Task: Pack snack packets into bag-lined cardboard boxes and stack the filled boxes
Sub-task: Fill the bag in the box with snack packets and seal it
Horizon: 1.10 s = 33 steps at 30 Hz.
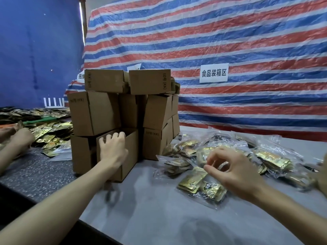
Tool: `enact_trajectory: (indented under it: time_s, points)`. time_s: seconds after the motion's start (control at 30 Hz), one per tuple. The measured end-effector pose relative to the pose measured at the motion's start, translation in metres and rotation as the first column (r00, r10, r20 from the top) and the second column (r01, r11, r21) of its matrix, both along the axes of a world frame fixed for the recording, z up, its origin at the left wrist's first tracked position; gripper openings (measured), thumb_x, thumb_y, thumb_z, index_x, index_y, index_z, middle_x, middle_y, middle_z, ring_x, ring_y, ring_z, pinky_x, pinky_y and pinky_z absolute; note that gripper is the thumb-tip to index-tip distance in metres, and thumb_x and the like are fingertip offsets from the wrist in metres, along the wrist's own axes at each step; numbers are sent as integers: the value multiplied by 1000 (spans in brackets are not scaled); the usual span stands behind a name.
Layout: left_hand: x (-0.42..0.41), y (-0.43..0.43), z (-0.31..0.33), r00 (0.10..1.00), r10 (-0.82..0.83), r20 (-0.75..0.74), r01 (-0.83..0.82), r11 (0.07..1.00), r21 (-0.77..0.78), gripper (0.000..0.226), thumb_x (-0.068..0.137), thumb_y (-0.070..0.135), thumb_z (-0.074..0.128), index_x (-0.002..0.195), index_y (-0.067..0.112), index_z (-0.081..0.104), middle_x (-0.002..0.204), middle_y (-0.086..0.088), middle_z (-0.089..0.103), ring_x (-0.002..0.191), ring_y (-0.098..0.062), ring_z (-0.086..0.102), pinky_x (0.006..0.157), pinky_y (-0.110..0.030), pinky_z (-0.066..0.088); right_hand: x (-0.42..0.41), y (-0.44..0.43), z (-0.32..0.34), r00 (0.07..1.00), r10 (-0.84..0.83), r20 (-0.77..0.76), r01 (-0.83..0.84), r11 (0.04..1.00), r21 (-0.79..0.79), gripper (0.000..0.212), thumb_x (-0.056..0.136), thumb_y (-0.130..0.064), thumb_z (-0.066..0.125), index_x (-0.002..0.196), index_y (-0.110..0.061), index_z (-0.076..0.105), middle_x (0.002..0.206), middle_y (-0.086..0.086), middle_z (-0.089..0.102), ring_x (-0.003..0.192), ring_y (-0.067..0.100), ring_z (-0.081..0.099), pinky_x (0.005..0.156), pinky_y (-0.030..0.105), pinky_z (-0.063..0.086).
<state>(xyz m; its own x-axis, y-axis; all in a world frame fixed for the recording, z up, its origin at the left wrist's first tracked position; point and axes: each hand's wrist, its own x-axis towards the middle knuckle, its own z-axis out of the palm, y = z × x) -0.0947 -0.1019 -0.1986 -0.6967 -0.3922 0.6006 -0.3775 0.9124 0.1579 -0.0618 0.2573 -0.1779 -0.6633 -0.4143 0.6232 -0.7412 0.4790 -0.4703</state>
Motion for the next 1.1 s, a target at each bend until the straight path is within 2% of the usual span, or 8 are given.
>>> enact_trajectory:
  time_s: [0.1,0.27,0.43,0.63,0.73,0.87,1.0,1.1]
  points:
    - [5,12,3,987,-69,-147,77,996,46,34,88,7,54,121,13,61,117,-7,66,115,-33,55,109,-46,30,-2,1,0,1000,4,21,-4,1000,-16,17,84,-17,80,73,-23,68,83,-7,67,74,10,66,67,34,58]
    - [27,49,15,924,-249,-288,253,967,-25,23,89,14,62,111,12,65,106,-7,70,102,-33,62,99,-45,38,-2,2,1,999,-23,30,24,999,-40,17,84,-18,80,73,-23,68,83,-9,67,74,8,66,66,26,55]
    - [56,99,18,879,-392,-273,386,919,-76,20,90,17,61,110,17,63,103,-2,66,96,-26,61,90,-41,42,5,6,0,999,-35,21,35,999,-30,15,85,-19,80,74,-22,69,84,-9,67,75,6,66,66,22,53]
    - [71,140,9,848,-475,-234,449,879,-159,18,90,21,61,108,21,63,100,1,62,94,-23,58,86,-38,40,15,20,-4,998,-46,31,47,999,-12,18,83,-16,79,71,-18,67,80,-6,65,71,10,64,68,32,55]
    - [71,147,10,855,-465,-228,441,885,-151,17,93,20,59,109,20,63,101,0,61,94,-24,56,87,-40,41,17,32,-4,996,-63,59,64,998,-17,17,84,-16,78,71,-19,67,81,-5,65,71,10,66,68,36,56]
    - [71,157,12,851,-472,-232,452,882,-135,10,91,15,61,101,18,64,97,-2,59,91,-26,55,85,-42,41,17,46,-6,993,-105,60,107,994,-21,17,83,-16,80,71,-21,68,80,-4,66,71,12,67,72,43,56]
    - [77,169,8,818,-523,-239,504,852,-142,9,86,12,67,93,17,64,92,-2,60,86,-26,57,81,-42,42,14,58,-11,987,-136,87,139,990,-35,16,83,-18,80,72,-22,69,79,-6,66,71,11,66,70,37,55]
    - [88,181,1,766,-591,-252,563,806,-182,14,78,9,72,84,17,63,84,0,59,76,-25,57,72,-43,46,14,64,-16,986,-138,98,144,988,-57,16,83,-16,80,72,-21,70,77,-7,67,66,8,63,62,21,47]
